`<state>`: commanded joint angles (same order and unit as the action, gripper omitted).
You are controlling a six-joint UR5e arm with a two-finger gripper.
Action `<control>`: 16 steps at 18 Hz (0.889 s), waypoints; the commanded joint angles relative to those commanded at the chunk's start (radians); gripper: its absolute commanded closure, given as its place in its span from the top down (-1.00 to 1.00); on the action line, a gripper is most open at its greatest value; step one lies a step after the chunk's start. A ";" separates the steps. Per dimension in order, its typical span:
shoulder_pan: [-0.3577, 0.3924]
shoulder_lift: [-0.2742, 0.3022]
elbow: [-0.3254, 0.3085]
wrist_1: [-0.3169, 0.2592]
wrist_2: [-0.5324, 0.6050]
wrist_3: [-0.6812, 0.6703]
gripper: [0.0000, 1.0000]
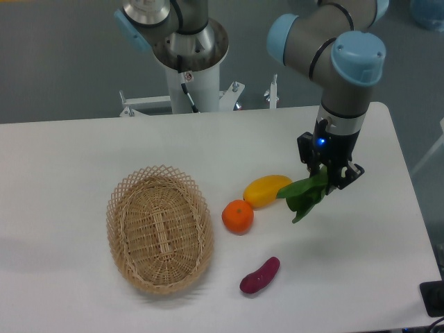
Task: Place the green vegetable on the table
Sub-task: 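Hold the green bok choy in the gripper and shift it slightly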
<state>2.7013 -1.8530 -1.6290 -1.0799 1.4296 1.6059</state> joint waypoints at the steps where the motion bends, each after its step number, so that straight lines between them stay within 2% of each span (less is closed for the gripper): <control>1: 0.005 0.000 -0.008 0.000 0.000 0.017 -0.09; 10: 0.040 0.006 -0.049 0.009 -0.002 0.176 -0.10; 14: 0.098 0.002 -0.086 0.078 -0.003 0.328 -0.09; 16: 0.132 -0.006 -0.106 0.089 -0.003 0.405 -0.10</control>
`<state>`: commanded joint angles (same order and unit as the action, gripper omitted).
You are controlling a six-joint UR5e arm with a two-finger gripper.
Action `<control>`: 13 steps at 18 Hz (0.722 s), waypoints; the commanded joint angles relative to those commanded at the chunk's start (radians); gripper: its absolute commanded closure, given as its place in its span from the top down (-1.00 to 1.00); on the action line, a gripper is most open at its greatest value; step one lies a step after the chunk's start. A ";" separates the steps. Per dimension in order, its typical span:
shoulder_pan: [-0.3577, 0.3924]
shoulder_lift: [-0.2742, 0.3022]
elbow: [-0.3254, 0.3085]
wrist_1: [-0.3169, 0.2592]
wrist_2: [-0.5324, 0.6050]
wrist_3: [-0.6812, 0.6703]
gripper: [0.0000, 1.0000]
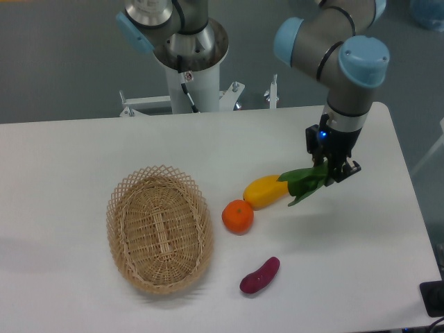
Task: Place the green vegetable on the table
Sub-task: 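Hold the green bok choy in the gripper and shift it slightly, then lower the held bok choy onto the table beside the yellow mango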
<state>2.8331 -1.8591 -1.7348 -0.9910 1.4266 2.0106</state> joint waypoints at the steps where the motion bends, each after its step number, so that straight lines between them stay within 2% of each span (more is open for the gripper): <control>1: 0.015 -0.011 -0.008 0.015 0.000 0.051 -0.10; 4: 0.052 -0.055 -0.025 0.098 0.000 0.167 -0.09; 8: 0.060 -0.120 -0.022 0.185 0.000 0.181 -0.09; 11: 0.072 -0.137 -0.034 0.192 0.002 0.226 -0.10; 13: 0.071 -0.137 -0.042 0.192 0.002 0.206 -0.09</control>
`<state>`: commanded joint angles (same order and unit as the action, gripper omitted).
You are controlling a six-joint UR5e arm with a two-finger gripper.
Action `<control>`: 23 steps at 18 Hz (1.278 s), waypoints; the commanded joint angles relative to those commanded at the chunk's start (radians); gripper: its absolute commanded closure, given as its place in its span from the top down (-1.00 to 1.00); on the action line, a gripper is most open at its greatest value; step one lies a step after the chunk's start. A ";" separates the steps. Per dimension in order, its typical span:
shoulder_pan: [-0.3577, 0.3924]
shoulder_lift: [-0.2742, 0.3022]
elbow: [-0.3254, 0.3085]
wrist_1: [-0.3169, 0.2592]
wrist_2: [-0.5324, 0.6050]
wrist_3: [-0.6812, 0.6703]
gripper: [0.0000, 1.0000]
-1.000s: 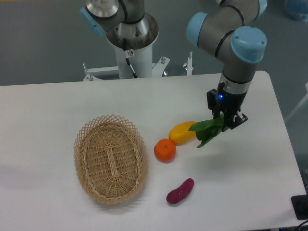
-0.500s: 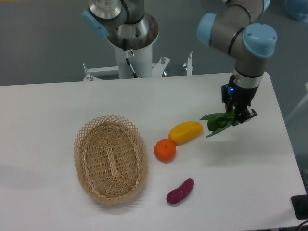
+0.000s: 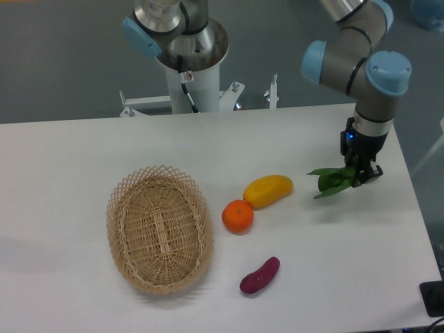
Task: Place the green vegetable on the table
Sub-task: 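Lower the held bok choy onto the table beside the yellow mango, then open the gripper and lift it up away from the bok choy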
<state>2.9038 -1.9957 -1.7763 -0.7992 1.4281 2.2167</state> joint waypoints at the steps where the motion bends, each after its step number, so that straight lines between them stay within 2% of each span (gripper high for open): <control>1: -0.003 -0.002 -0.006 0.000 0.000 -0.020 -0.09; 4: -0.028 -0.018 -0.008 0.009 -0.006 -0.173 -0.09; 7: -0.089 -0.072 0.008 0.096 -0.002 -0.325 -0.09; 8: -0.101 -0.081 0.008 0.116 0.000 -0.331 -0.09; 13: -0.103 -0.081 0.003 0.121 -0.002 -0.335 -0.09; 14: -0.103 -0.080 0.005 0.121 -0.002 -0.333 0.00; 15: -0.101 -0.080 0.006 0.123 -0.002 -0.330 0.36; 16: -0.101 -0.078 0.011 0.123 -0.002 -0.330 0.84; 17: -0.101 -0.077 0.012 0.121 0.000 -0.339 1.00; 20: -0.101 -0.064 0.014 0.121 -0.002 -0.336 1.00; 23: -0.104 -0.035 0.057 0.110 0.006 -0.342 1.00</control>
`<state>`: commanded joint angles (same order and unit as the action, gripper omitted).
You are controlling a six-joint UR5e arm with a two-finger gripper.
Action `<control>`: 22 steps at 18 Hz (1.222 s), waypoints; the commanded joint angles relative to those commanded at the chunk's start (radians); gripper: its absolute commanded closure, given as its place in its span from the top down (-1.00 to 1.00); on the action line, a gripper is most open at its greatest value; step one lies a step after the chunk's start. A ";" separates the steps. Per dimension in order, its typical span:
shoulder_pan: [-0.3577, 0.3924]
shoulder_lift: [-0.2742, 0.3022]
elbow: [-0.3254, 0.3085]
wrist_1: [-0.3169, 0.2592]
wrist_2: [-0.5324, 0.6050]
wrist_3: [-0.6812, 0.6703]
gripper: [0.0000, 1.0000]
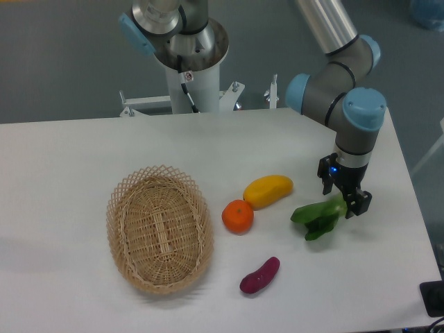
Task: Place the green vegetable on the table
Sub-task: 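Open the gripper and lift it up away from the bok choy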
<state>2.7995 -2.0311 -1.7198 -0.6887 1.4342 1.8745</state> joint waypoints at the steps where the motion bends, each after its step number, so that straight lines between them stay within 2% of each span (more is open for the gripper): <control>1: -0.003 0.012 0.024 -0.018 0.006 -0.011 1.00; 3: -0.046 0.046 0.098 -0.127 0.040 -0.096 1.00; 5: -0.058 0.072 0.143 -0.190 0.041 -0.141 1.00; 8: -0.080 0.072 0.232 -0.361 0.049 -0.179 1.00; 11: -0.084 0.083 0.311 -0.480 0.057 -0.218 1.00; 13: -0.084 0.103 0.370 -0.605 0.054 -0.219 1.00; 14: -0.081 0.107 0.388 -0.642 0.054 -0.219 1.00; 17: -0.068 0.114 0.411 -0.693 0.057 -0.199 1.00; 20: -0.060 0.114 0.410 -0.698 0.055 -0.187 1.00; 22: -0.049 0.114 0.405 -0.700 0.055 -0.105 1.00</control>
<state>2.7504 -1.9175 -1.3146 -1.3883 1.4895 1.7697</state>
